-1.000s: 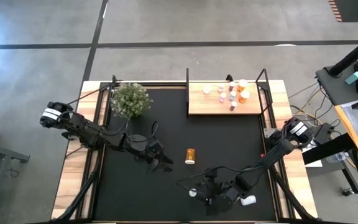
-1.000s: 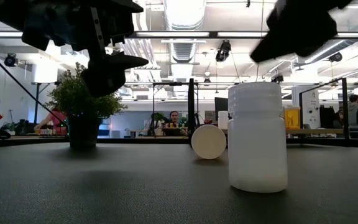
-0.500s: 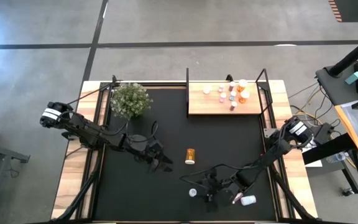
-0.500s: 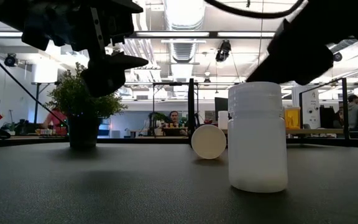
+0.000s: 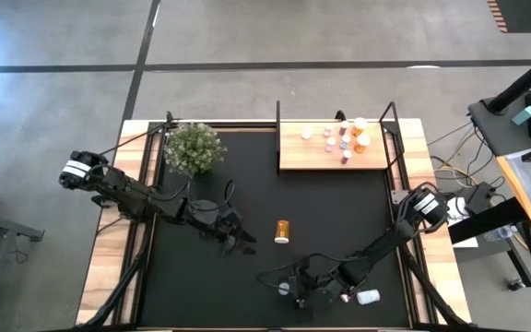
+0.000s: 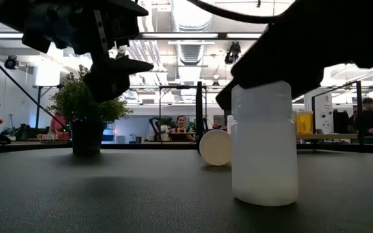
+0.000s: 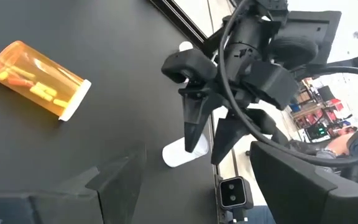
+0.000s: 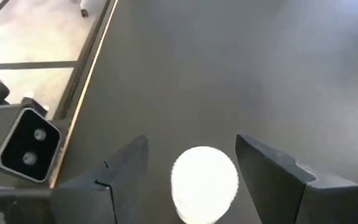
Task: Pick and place medicine bottles onto shelf by color
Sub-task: Put the left white pill bottle on the shelf aligned with the other white pill bottle
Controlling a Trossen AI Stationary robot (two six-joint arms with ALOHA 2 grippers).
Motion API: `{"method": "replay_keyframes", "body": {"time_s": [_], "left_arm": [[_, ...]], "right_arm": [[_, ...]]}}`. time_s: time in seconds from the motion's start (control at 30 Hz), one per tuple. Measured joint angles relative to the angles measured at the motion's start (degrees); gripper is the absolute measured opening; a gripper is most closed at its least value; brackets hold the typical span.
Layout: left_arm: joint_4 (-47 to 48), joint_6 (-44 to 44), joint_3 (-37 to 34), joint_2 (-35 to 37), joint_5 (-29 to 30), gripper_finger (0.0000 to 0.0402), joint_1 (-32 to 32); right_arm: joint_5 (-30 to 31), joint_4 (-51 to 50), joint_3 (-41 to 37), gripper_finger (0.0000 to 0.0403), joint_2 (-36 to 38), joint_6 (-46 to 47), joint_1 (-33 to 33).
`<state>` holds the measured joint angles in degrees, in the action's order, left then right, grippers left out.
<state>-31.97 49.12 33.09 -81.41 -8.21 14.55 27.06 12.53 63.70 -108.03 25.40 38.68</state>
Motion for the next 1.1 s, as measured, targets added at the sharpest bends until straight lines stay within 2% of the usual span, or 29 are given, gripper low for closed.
{"method": "replay_keyframes", "body": {"time_s": [0.33, 0.47, 0.7, 0.8, 1.1], "left_arm": [[0.0, 0.0, -0.5, 0.0, 0.0, 0.0272, 0.0], [0.0, 0.0, -0.6, 0.0, 0.0, 0.0272, 0.0], [0.0, -0.1, -0.6, 0.0, 0.0, 0.0272, 0.0], [0.0, -0.4, -0.6, 0.0, 0.0, 0.0272, 0.0], [-0.2, -0.3, -0.6, 0.0, 0.0, 0.0272, 0.0]], "right_arm": [[0.0, -0.2, -0.9, 0.0223, 0.3, 1.5, 0.0], [-0.1, -0.2, -0.9, 0.0196, 0.3, 1.6, -0.1], [-0.1, -0.3, -1.0, 0.0127, 0.4, 1.6, -0.3], [-0.3, -1.0, -1.0, 0.0124, 1.0, 1.8, -0.5], [0.7, -20.1, -0.7, 0.0140, 9.9, 11.2, -3.3]]}}
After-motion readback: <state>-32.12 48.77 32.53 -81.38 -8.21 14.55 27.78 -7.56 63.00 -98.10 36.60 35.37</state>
